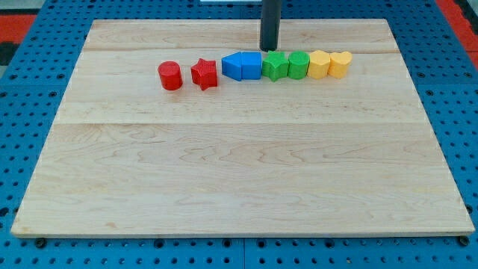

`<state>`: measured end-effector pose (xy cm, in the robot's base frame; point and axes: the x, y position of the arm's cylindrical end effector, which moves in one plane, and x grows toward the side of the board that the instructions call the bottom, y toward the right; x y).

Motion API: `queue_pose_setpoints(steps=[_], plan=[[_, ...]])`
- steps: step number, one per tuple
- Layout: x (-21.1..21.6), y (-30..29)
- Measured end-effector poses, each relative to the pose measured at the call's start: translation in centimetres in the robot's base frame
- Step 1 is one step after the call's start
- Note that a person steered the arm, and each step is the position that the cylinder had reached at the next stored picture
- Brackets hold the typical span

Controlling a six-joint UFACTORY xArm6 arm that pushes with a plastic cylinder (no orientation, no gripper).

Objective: Separate the yellow heart from yellow hexagon

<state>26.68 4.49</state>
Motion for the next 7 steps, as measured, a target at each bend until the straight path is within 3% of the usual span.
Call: queue_pose_setpoints(steps=[2, 5, 7], plan=[[0.3, 1.0], [0.7, 11.3], [4.4, 9.6]])
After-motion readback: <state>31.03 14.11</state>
